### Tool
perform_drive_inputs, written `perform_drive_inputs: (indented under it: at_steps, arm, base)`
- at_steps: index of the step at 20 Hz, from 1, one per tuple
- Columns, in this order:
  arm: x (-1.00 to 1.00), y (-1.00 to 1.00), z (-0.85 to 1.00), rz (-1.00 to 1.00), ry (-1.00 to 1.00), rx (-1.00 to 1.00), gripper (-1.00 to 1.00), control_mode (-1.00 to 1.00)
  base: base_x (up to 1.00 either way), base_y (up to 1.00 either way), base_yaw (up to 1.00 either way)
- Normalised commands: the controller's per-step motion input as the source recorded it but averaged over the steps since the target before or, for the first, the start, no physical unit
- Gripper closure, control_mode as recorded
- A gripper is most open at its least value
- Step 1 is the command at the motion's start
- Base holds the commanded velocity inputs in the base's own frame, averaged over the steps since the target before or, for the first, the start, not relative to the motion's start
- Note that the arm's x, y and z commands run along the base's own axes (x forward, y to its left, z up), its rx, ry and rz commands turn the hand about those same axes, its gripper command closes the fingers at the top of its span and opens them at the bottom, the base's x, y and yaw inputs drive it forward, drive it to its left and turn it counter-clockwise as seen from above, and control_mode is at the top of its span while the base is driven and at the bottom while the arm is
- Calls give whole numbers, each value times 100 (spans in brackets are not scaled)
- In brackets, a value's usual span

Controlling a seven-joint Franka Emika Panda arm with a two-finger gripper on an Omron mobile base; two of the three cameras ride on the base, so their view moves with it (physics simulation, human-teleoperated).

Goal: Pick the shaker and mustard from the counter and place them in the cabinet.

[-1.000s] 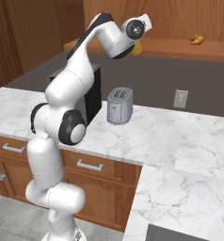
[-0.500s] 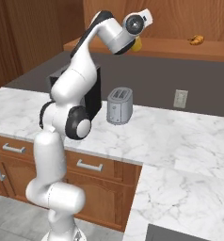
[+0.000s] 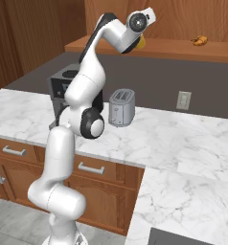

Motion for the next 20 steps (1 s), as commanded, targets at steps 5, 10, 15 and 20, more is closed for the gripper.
perform_drive_inputs:
  at_steps: [5, 10, 15, 20]
  arm:
    - [35, 0, -33, 1, 0, 0, 100, -100]
    - [24, 0, -49, 1, 3, 2, 100, -100]
    - [25, 0, -61, 2, 7, 5, 100, -100]
    - [32, 0, -56, 2, 8, 3, 100, -100]
  base:
    - [0, 0, 0]
    - [0, 0, 0]
    - [0, 0, 0]
    - [0, 0, 0]
